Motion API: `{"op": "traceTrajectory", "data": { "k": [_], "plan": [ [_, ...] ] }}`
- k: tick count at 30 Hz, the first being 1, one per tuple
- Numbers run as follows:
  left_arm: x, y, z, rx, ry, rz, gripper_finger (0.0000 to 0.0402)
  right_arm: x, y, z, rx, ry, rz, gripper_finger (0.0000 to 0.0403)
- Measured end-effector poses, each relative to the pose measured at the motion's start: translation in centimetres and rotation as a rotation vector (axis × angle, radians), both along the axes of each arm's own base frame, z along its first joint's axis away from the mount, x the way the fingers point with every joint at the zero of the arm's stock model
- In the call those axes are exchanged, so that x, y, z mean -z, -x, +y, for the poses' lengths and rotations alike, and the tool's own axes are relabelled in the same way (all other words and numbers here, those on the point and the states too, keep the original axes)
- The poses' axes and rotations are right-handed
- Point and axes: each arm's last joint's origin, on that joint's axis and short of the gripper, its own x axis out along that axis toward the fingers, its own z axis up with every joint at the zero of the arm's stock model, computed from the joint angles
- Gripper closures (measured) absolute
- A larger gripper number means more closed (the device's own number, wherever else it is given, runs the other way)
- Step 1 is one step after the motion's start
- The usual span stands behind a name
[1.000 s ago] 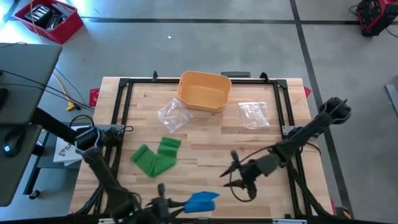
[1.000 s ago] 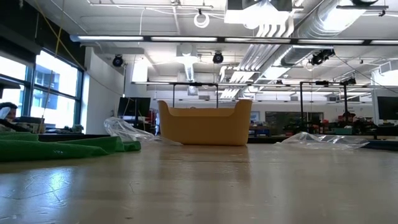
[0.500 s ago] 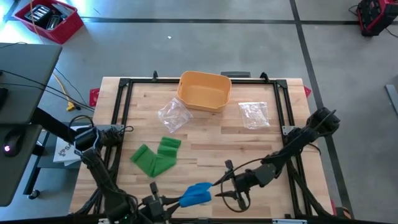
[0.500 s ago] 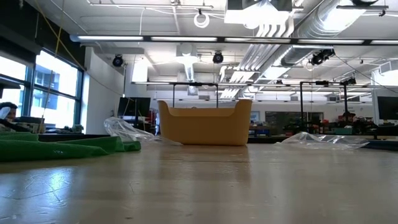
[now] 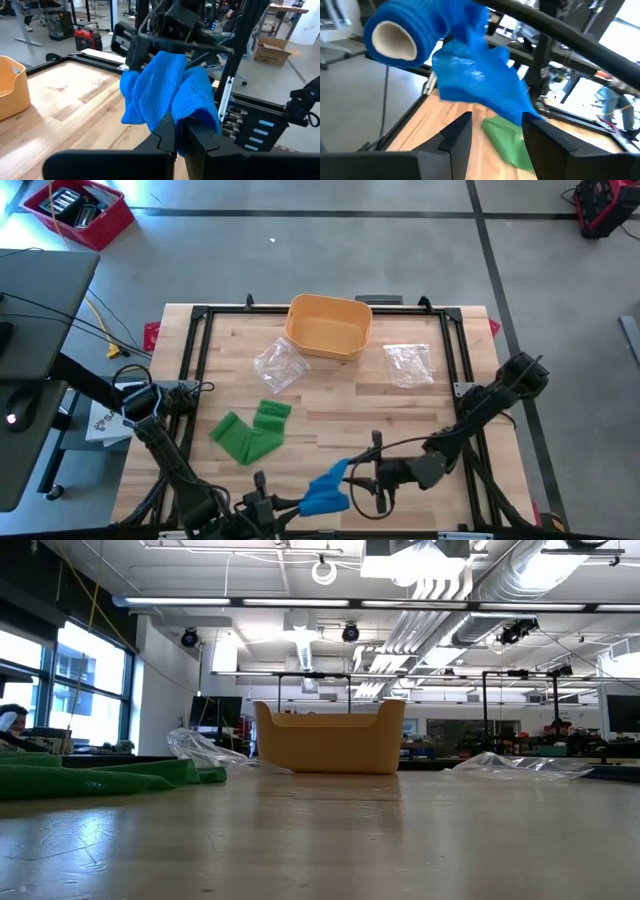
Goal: Roll bandage
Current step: Roll the blue bandage
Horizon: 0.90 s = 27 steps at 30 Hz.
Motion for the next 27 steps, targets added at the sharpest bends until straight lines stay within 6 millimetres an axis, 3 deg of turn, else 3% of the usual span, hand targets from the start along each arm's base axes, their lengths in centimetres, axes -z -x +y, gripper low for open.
{"op": "traceTrajectory", "data": {
  "k": [9,18,27],
  "plan": [
    [0.0,0.0,0.0,0.002,0.0,0.001,0.0391,-0.2,0.8,0.7,-0.011,0.083,-0.008,0.0238],
    [0.1,0.0,0.0,0.001,0.0,0.004,0.0391,0.5,3.0,2.4,0.028,0.103,0.049,0.0238],
    [0.1,-0.2,0.1,0.0,0.011,0.004,0.0391,0.5,2.7,2.2,0.006,0.055,0.054,0.0238]
  ]
}}
